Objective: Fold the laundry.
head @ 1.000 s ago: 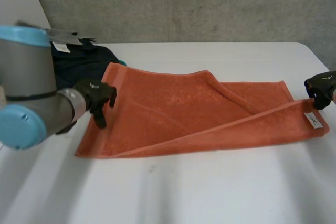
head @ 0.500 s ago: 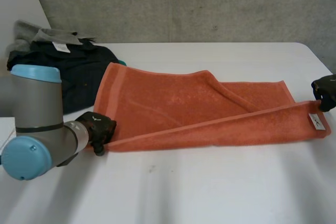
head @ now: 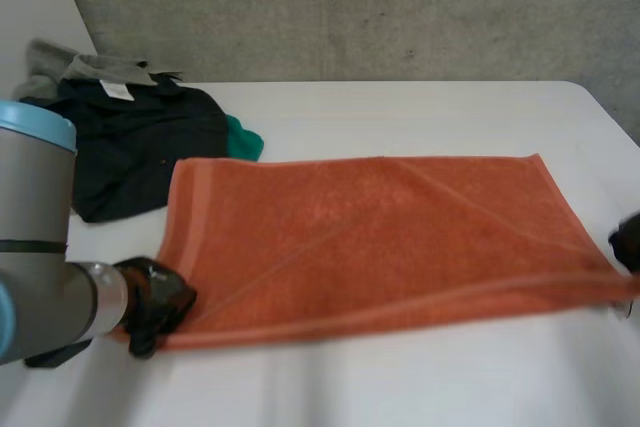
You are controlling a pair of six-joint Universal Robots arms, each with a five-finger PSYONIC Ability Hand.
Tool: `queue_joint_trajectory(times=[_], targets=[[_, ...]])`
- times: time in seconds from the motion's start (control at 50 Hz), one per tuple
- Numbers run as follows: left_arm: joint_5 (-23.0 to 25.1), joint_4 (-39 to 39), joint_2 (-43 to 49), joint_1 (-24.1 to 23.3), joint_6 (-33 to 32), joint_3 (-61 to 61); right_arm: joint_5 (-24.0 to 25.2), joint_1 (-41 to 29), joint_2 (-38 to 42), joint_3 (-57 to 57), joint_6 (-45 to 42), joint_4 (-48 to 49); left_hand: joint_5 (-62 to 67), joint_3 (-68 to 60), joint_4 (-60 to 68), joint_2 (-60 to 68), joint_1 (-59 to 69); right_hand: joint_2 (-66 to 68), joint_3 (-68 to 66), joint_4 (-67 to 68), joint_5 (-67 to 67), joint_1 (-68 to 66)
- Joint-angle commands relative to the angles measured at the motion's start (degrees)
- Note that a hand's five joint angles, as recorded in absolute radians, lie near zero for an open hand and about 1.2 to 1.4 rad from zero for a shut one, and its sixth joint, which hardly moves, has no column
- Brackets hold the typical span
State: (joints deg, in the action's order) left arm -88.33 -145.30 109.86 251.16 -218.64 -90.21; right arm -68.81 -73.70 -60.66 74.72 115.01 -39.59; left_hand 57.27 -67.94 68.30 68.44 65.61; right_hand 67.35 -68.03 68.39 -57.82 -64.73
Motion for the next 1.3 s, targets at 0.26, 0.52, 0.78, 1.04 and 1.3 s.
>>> queue_joint_trajectory(times=[0.26,0.52,0.78,1.04,1.3], targets=[[-1.4,-12.6,12.6,-0.8,1.1,22.5,-0.9,-4.5,2.6,-3.0,12.3,18.0,12.7,-12.1,11.7,11.6,14.4,12.7,-12.0,11.6,-12.2,-15.3],[-6.1,-16.6,32.2,-1.7,2.5,52.0,-11.7,-13.4,13.4,-15.3,24.9,39.6,12.7,-12.1,11.7,11.6,14.4,12.7,-12.0,11.6,-12.2,-15.3],[-3.2,-12.7,27.4,-4.1,2.6,45.5,-12.1,-15.5,4.2,-13.2,27.3,7.9,12.7,-12.1,11.7,11.6,14.4,-35.0,35.7,-36.0,35.4,32.4],[-2.4,-17.4,23.3,-3.9,3.0,37.4,-6.4,-17.8,-5.3,9.1,27.5,12.3,12.7,-12.1,11.7,11.6,14.4,-36.8,37.5,-37.9,37.3,34.2],[-1.9,-17.3,22.7,-3.1,4.5,36.4,-4.8,-20.3,-5.3,27.1,16.3,44.4,12.7,-12.1,11.7,11.6,14.4,-32.1,32.8,-33.2,32.6,29.5]])
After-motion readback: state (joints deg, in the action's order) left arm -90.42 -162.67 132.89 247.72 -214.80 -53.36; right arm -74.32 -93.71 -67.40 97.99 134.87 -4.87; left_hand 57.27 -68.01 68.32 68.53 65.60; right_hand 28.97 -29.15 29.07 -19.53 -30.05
